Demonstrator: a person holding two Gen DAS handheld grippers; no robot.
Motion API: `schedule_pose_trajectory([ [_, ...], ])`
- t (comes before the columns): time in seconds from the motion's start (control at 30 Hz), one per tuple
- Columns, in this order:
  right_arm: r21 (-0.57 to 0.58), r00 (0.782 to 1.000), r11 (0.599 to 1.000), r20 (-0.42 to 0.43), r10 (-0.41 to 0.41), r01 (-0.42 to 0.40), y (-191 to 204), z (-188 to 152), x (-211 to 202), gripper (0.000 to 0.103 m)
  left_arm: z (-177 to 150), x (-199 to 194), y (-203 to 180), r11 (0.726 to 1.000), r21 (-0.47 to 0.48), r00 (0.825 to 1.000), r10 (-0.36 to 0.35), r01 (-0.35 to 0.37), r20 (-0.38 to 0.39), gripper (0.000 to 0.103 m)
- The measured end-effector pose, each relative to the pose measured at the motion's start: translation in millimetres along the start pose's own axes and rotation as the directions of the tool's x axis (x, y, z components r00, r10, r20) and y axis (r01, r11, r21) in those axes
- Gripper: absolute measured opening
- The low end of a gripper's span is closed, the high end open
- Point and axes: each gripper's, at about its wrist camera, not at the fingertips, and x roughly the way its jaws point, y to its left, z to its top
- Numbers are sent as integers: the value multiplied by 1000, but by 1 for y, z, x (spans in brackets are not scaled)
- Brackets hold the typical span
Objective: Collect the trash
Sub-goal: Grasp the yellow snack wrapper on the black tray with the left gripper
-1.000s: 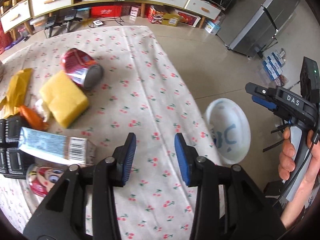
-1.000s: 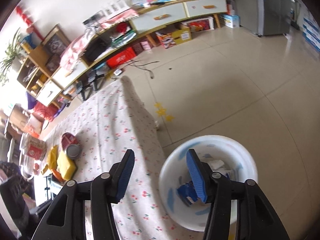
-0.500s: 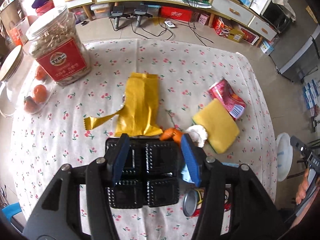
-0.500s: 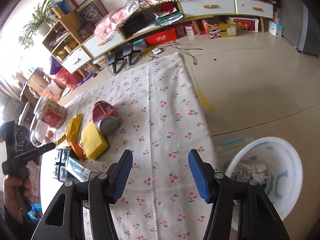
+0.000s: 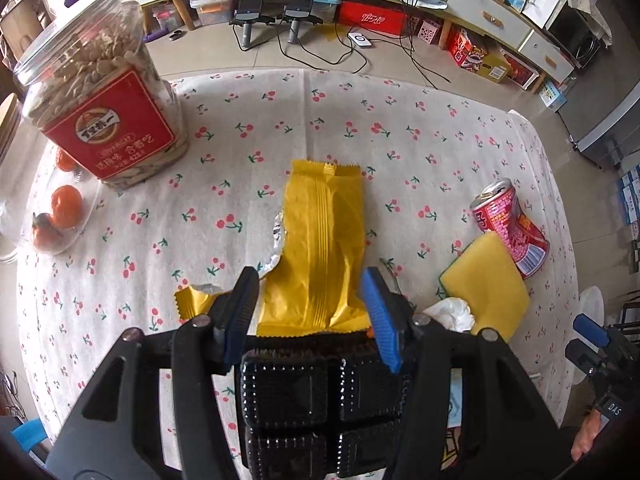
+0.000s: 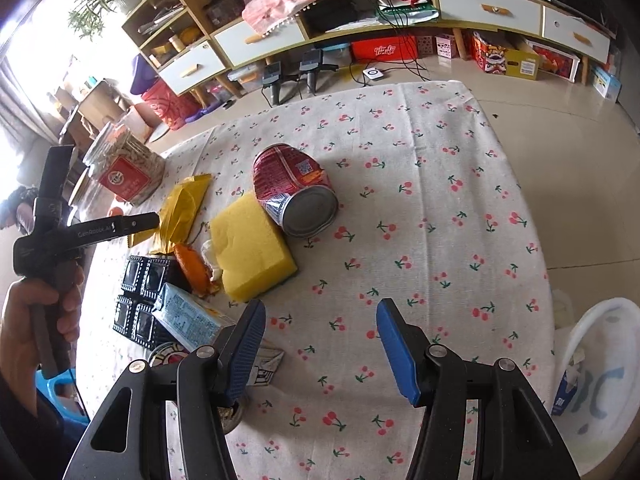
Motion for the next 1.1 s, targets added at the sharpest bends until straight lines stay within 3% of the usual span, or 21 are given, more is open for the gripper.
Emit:
schedule_pose_trajectory([
  [0.13, 0, 1000, 1000, -9, 5, -5, 3, 1, 8, 59, 5, 12, -3, 997, 69, 999, 40, -39, -21, 55],
  [0.4, -14, 999, 1000, -32, 14, -14, 6, 3, 23, 59, 4, 24, 0, 999, 52, 998, -8, 12, -67, 53],
  [0.43, -15, 999, 1000, -33, 16, -17, 6, 3, 25, 59, 4, 23, 2, 999, 48, 998, -17, 20, -65, 49],
  [0.47, -15, 999, 1000, -37, 21, -21, 7, 3, 27, 59, 4, 24, 2, 999, 43, 997, -23, 26, -70, 36],
  [0.57, -23, 999, 999, -43, 21, -22, 10, 2, 31, 59, 2, 21, 2, 999, 32, 997, -32, 34, -67, 34],
  [0.63, -27, 999, 999, -44, 19, -21, 11, 2, 32, 59, 1, 18, 1, 999, 31, 997, -42, 44, -61, 13],
  [0.7, -24, 999, 1000, -45, 17, -18, 10, 2, 34, 59, 2, 13, 3, 998, 12, 997, -65, 66, -49, 1],
  [1.1, -2, 998, 999, -44, 41, -41, 7, 5, 37, 59, 5, 2, 6, 992, -11, 992, -122, 122, -23, 1],
])
